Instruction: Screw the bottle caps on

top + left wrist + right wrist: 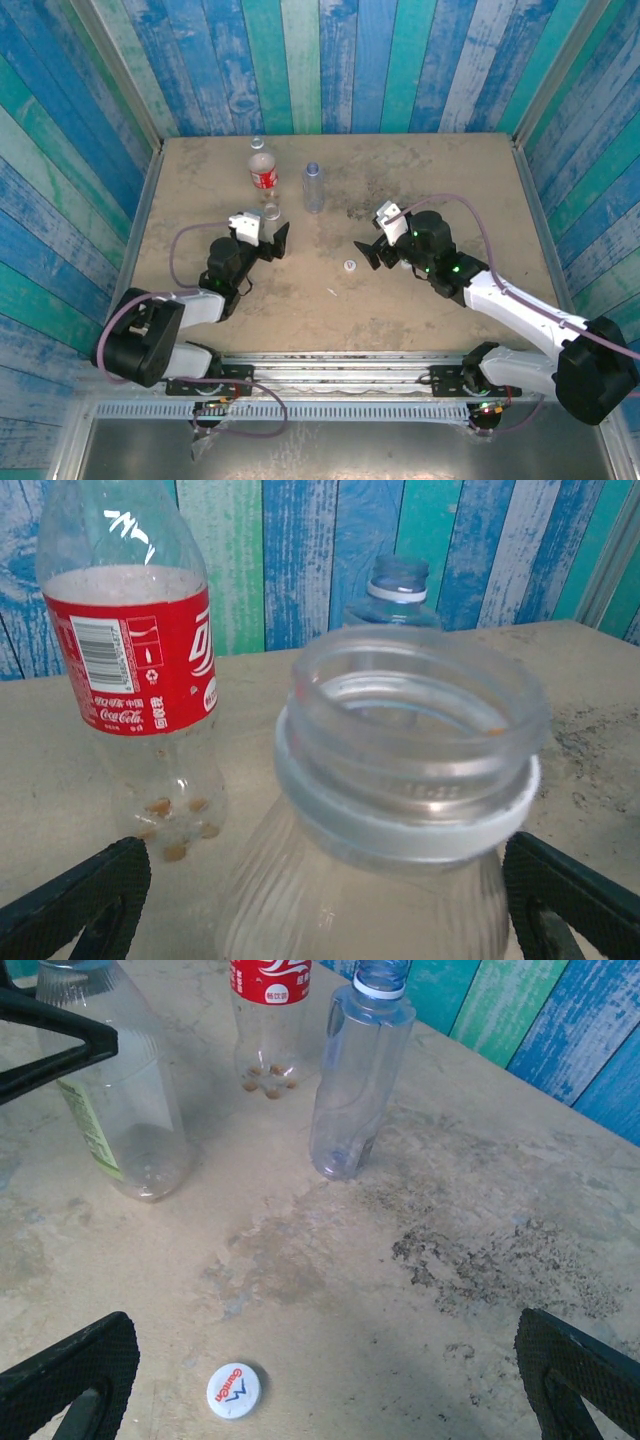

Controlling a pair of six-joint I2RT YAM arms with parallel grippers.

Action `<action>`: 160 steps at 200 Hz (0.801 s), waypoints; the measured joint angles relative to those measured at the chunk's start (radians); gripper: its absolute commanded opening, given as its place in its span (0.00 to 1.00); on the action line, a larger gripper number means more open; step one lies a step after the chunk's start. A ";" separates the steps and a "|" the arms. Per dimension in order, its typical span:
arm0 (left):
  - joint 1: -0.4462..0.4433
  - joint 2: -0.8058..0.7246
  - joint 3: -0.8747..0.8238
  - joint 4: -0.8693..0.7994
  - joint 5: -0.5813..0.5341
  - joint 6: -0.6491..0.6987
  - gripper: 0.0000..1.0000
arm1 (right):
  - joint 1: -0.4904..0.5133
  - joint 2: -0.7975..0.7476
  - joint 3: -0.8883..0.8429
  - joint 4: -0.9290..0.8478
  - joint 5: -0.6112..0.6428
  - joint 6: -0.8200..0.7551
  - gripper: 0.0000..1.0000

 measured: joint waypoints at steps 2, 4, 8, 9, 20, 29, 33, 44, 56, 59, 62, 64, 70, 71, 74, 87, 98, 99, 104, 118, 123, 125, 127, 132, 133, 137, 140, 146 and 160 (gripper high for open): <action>-0.001 0.006 0.000 0.002 0.000 -0.001 0.94 | 0.000 0.000 0.000 0.000 0.000 0.000 1.00; -0.002 0.008 0.000 0.003 -0.001 -0.001 0.94 | 0.000 0.000 0.000 0.000 0.000 0.000 1.00; -0.003 0.017 0.000 0.008 -0.002 -0.002 0.94 | 0.000 0.000 0.000 0.000 0.000 0.000 1.00; -0.004 0.020 0.000 0.010 -0.002 -0.002 0.94 | 0.000 0.000 0.000 0.000 0.000 0.000 1.00; -0.008 0.042 0.001 0.023 -0.002 -0.003 0.97 | 0.000 0.000 0.000 0.000 0.000 0.000 1.00; -0.011 0.057 0.002 0.029 -0.002 -0.004 0.98 | 0.000 0.000 0.000 0.000 0.001 0.000 1.00; -0.011 0.064 0.003 0.032 -0.001 -0.004 0.98 | 0.000 0.000 0.000 0.000 0.001 0.000 1.00; -0.013 0.082 0.008 0.034 0.002 -0.003 1.00 | 0.000 -0.002 0.000 0.000 0.003 0.000 1.00; -0.015 0.094 0.014 0.037 0.004 -0.004 0.94 | 0.000 -0.004 0.000 0.000 0.004 0.001 1.00; -0.016 0.097 0.015 0.039 0.005 -0.002 0.93 | 0.000 -0.006 0.000 0.000 0.004 0.001 1.00; -0.017 0.100 0.016 0.040 0.006 0.000 0.92 | 0.000 -0.006 0.000 0.000 0.005 0.001 1.00; -0.017 0.101 0.017 0.041 0.006 -0.003 0.91 | 0.000 -0.008 0.000 0.000 0.005 0.001 1.00; -0.018 0.106 0.020 0.045 0.010 -0.001 0.88 | 0.000 -0.011 0.000 0.000 0.007 0.002 1.00; -0.018 0.107 0.020 0.046 0.010 -0.001 0.88 | 0.000 -0.011 0.000 0.000 0.008 0.002 1.00; -0.018 0.108 0.021 0.047 0.012 0.001 0.85 | 0.000 -0.012 0.000 0.000 0.008 0.002 1.00; -0.020 0.113 0.025 0.049 0.018 0.005 0.79 | 0.000 -0.017 0.000 0.000 0.013 0.003 1.00; -0.020 0.114 0.027 0.052 0.024 0.005 0.75 | 0.000 -0.020 0.000 0.000 0.018 0.004 1.00; -0.020 0.114 0.027 0.053 0.024 0.005 0.75 | 0.000 -0.021 0.000 0.000 0.018 0.005 1.00; -0.020 0.114 0.027 0.055 0.026 0.006 0.72 | 0.000 -0.021 0.000 0.000 0.019 0.005 1.00; -0.020 0.114 0.027 0.054 0.032 0.012 0.68 | 0.000 -0.024 0.000 0.000 0.023 0.009 1.00; -0.021 0.114 0.027 0.054 0.035 0.014 0.67 | 0.000 -0.025 0.000 0.000 0.026 0.010 1.00; -0.021 0.114 0.027 0.055 0.039 0.017 0.66 | 0.000 -0.026 0.000 0.000 0.026 0.011 1.00; -0.021 0.114 0.027 0.055 0.040 0.020 0.66 | 0.000 -0.026 0.000 0.000 0.026 0.011 1.00; -0.021 0.114 0.027 0.055 0.046 0.021 0.64 | 0.000 -0.026 0.000 0.000 0.027 0.013 1.00; -0.021 0.114 0.027 0.055 0.047 0.021 0.64 | 0.000 -0.027 0.000 0.000 0.027 0.015 1.00; -0.021 0.114 0.027 0.054 0.051 0.023 0.63 | 0.000 -0.027 0.000 0.000 0.029 0.016 1.00; -0.021 0.114 0.027 0.054 0.056 0.024 0.63 | 0.000 -0.027 0.000 0.000 0.030 0.019 1.00; -0.021 0.114 0.027 0.053 0.065 0.026 0.62 | 0.000 -0.028 0.000 0.000 0.033 0.024 1.00; -0.021 0.114 0.031 0.045 0.097 0.035 0.62 | 0.000 -0.031 0.000 0.000 0.061 0.045 1.00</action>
